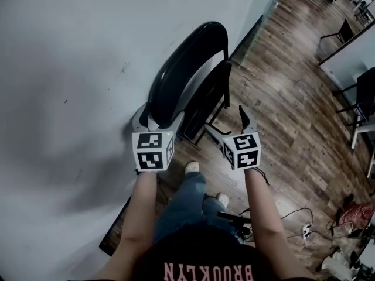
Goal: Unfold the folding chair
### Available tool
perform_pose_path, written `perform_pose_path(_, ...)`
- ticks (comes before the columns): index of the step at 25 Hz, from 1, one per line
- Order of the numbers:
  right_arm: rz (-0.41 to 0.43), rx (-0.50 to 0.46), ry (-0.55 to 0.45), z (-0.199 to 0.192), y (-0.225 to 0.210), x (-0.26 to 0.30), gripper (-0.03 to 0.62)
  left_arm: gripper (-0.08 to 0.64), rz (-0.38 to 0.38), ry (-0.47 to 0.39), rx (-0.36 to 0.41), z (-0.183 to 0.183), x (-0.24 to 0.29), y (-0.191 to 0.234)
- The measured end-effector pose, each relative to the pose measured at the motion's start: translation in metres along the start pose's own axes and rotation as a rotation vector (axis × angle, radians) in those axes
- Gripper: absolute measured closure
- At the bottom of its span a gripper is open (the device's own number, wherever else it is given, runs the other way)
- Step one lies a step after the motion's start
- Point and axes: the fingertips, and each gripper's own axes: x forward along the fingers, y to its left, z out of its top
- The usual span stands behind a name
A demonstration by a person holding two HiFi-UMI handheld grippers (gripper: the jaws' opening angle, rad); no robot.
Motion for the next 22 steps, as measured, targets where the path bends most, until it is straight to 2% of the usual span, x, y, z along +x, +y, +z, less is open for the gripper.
perform_pose_path(4,0.013,0.055,0.008,-0.002,-0.001,0.028,0.04,0.234,0.04,0.022,-0.011,0.002,0.004,0.011)
perform_pose_path(8,-0.008,0.2,0.021,-0.014,-0.011,0.061,0.041,0.374,0.098,0.04,0.018,-0.002,0.005,0.022)
perform_pose_path(11,-0.01,0.286,0.039,-0.026,-0.007,0.085,0.071,0.374,0.092,0.04,0.032,-0.002,0.003,0.024)
perform_pose_path(22,-0.021,0.435,0.084,-0.039,-0.006,0.15,0.191,0.377,0.105,0.053,0.02,0.0,0.003,0.023)
